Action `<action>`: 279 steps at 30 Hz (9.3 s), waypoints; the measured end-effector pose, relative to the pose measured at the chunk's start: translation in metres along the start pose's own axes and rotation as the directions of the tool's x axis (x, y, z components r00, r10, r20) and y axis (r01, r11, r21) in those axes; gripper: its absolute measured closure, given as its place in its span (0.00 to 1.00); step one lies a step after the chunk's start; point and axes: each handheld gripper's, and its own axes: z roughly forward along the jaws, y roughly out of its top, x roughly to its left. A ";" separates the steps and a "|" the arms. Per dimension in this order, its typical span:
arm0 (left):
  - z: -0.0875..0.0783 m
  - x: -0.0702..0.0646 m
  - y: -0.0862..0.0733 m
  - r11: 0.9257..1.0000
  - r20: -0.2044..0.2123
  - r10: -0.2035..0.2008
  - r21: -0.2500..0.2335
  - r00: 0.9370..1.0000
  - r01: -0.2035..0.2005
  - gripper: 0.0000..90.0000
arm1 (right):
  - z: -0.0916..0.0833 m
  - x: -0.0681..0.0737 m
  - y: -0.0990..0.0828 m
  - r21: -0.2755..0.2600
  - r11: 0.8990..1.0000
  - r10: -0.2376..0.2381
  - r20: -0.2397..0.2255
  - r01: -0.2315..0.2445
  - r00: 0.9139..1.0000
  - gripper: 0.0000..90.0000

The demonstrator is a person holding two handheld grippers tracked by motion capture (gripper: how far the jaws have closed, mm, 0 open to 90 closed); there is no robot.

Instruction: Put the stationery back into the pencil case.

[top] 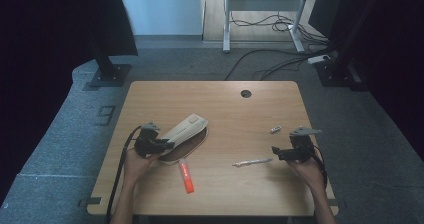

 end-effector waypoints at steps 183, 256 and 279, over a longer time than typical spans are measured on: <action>-0.013 0.003 -0.001 0.998 0.031 -0.005 -0.060 1.000 0.007 0.83 | 0.141 0.152 0.117 -0.014 0.976 -0.212 -0.260 0.216 0.942 0.52; -0.013 0.004 -0.002 0.997 0.044 -0.010 -0.071 0.999 0.014 0.83 | 0.164 0.172 0.125 0.011 0.963 -0.254 -0.279 0.268 0.926 0.38; -0.013 0.004 -0.003 0.997 0.044 -0.009 -0.072 0.999 0.012 0.83 | 0.124 0.148 0.114 -0.003 0.966 -0.250 -0.293 0.260 0.923 0.30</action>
